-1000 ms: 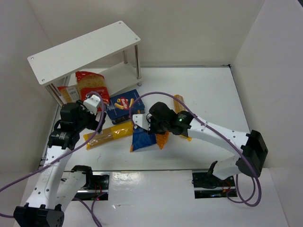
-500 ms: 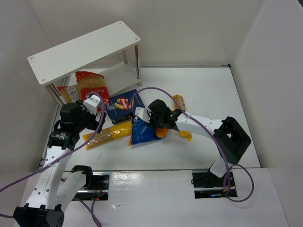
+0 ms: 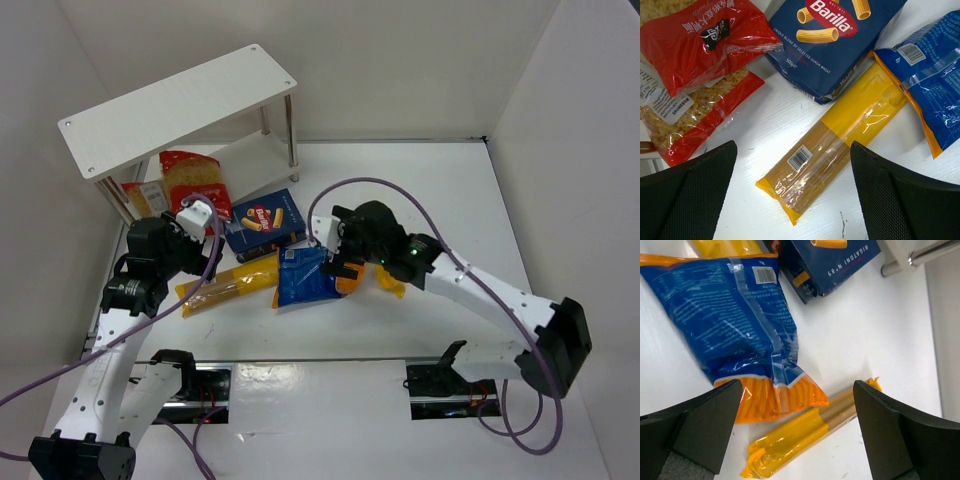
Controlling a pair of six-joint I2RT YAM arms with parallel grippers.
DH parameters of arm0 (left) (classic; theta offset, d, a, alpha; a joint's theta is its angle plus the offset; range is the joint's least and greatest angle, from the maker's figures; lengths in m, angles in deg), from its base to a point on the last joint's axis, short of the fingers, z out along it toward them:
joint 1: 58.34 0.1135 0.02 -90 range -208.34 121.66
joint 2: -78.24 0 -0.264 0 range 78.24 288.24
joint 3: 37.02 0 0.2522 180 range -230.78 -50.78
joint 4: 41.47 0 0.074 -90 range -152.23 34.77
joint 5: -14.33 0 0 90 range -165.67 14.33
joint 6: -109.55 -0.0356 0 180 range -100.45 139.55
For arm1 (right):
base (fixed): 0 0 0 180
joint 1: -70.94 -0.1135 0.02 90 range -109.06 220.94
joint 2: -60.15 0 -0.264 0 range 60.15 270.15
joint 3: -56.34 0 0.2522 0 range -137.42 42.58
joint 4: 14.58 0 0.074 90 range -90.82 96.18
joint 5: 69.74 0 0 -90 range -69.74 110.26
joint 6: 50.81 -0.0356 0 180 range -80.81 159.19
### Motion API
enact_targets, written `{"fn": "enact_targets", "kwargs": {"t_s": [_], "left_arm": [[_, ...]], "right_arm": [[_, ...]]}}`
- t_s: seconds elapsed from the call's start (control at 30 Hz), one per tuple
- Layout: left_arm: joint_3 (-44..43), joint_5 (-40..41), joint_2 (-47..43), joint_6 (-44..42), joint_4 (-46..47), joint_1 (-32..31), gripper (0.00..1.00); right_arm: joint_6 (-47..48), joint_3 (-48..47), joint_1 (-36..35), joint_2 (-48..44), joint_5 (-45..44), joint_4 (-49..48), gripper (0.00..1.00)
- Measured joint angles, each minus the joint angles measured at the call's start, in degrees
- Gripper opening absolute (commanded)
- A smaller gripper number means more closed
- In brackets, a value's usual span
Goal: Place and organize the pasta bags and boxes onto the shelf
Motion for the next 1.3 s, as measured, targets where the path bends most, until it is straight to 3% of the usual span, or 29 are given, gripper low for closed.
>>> {"fn": "enact_targets", "kwargs": {"t_s": [0.1,0.37,0.73,1.3], "left_arm": [[0.0,0.0,0.0,-0.1,0.0,0.0,0.99],[0.0,-0.5,0.0,-1.1,0.0,0.0,0.99],[0.0,-0.9,0.0,-1.3,0.0,0.0,0.99],[0.0,-1.0,0.0,-1.5,0.0,0.0,0.99]], "right_arm": [[2.2,3.7,-0.4,-4.7,0.7,0.7,1.0],[8.3,19.2,-3.8,-5.4,-4.9,1.3,1.0],[14.0,22.9,-3.8,-5.9,-10.3,-5.3,1.0],[18.8,25.1,-2.0,-0.5,-9.3,-16.6,1.0]]}}
